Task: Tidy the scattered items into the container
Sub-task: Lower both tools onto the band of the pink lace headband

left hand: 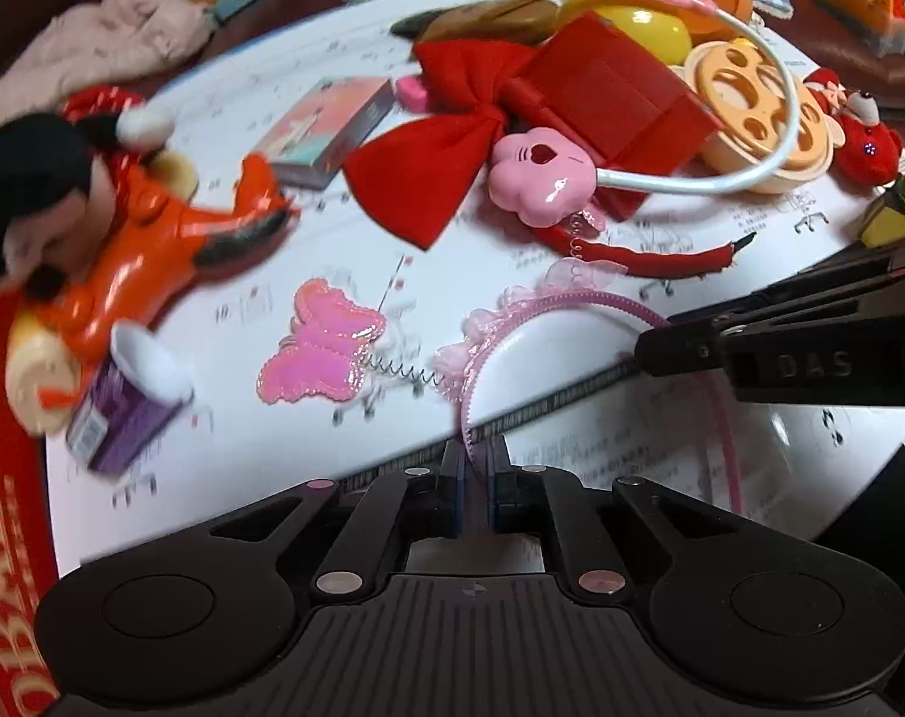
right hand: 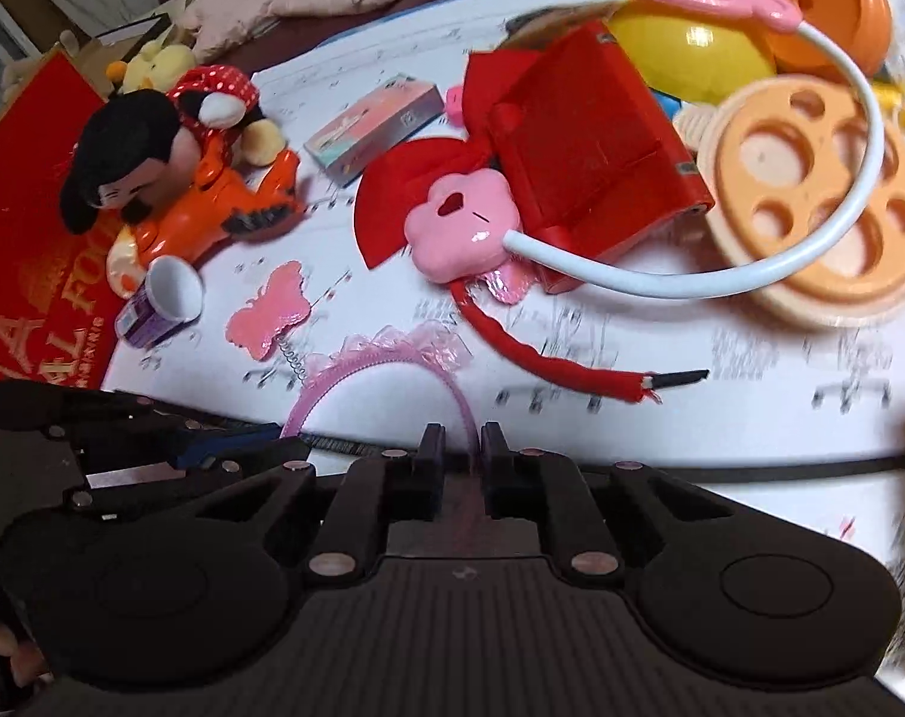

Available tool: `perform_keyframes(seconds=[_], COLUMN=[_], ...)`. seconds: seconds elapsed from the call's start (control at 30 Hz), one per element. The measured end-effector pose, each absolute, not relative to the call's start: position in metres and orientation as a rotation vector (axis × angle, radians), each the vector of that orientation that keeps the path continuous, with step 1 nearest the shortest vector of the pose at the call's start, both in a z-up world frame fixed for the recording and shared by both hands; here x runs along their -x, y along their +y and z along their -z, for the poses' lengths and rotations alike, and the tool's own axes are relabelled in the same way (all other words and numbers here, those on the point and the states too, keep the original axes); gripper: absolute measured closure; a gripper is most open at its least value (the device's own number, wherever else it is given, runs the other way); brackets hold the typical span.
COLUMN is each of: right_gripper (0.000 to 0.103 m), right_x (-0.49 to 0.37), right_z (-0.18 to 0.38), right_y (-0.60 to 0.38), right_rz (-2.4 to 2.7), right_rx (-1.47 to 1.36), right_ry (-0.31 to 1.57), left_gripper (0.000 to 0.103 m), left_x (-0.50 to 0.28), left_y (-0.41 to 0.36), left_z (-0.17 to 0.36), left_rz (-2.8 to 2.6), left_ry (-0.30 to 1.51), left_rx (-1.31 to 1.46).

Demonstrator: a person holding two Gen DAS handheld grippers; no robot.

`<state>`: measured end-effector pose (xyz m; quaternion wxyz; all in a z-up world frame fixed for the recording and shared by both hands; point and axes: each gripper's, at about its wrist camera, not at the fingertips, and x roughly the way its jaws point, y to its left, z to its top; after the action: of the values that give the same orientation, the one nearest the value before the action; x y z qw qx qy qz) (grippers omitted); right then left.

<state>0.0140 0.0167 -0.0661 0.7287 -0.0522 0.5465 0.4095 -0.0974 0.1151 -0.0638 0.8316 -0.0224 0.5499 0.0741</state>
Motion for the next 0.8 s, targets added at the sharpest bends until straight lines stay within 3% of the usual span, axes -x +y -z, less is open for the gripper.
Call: perform_keyframes(seconds=[0.47,0.8], right_gripper=[0.089,0.087], right_x=[0.015,-0.014], right_z=[0.054,0.036], right_y=[0.022,-0.01], right_rz=[-1.056,-0.956], right_rx=[0.056,-0.037], right_ry=[1.269,1.199], left_gripper=[0.103,0.099], left_x=[0.135,0.138], left_y=[0.159,0.16], left_z=[0.047,0.025], left_rz=[-0.293,-0.356], left_ry=[1.157,1.101], left_rx=[0.191,0.172])
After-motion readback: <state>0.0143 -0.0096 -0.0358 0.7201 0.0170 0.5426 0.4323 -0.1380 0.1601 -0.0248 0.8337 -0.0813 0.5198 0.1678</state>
